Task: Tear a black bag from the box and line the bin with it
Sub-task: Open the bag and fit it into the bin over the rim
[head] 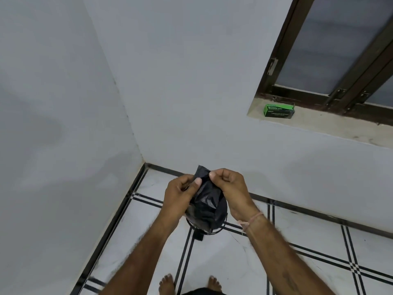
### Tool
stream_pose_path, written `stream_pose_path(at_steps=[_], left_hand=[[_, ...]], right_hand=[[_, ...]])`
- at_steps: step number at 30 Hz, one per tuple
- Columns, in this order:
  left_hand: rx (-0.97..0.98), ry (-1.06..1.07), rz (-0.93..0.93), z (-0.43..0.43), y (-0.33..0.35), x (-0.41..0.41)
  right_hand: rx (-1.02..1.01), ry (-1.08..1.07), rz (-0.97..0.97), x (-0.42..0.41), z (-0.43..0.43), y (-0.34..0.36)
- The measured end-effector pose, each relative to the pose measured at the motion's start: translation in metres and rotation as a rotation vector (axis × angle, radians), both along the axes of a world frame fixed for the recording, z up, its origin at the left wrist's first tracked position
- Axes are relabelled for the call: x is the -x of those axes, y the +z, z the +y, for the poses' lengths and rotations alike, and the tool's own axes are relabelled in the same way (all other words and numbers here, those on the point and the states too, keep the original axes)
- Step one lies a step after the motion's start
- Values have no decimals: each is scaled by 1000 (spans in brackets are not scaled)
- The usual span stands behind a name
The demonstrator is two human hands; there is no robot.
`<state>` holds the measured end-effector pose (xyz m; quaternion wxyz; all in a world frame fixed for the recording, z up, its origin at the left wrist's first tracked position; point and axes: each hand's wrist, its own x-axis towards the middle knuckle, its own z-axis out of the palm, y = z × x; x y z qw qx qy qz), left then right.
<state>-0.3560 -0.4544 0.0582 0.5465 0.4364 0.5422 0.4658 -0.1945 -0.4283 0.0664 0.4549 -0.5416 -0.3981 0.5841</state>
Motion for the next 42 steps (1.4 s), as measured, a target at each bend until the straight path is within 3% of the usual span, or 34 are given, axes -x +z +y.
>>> stream_pose_path(at_steps=[5, 12, 15, 17, 18, 21, 24, 31, 37, 42], left_hand=[[-19, 161, -14, 6, -2, 18], [113, 51, -206, 9, -11, 43], [111, 184, -5, 10, -18, 44], [4, 328, 244, 5, -18, 44], [-72, 324, 272, 2, -15, 43], [-113, 28, 17, -5, 6, 29], [-40, -74, -198, -6, 16, 20], [85, 108, -323, 10, 27, 26], [145, 131, -323, 15, 29, 24], [177, 120, -368, 13, 32, 14]], right_hand=[[136, 33, 275, 21, -12, 9], [136, -22, 199, 34, -23, 1], [96, -9, 153, 39, -29, 8], [88, -41, 139, 41, -30, 10], [89, -56, 138, 43, -31, 11], [95, -85, 155, 45, -31, 11], [132, -63, 160, 50, -29, 17], [135, -34, 272, 55, -21, 23], [80, 13, 266, 55, -14, 25], [24, -78, 263, 57, -10, 22]])
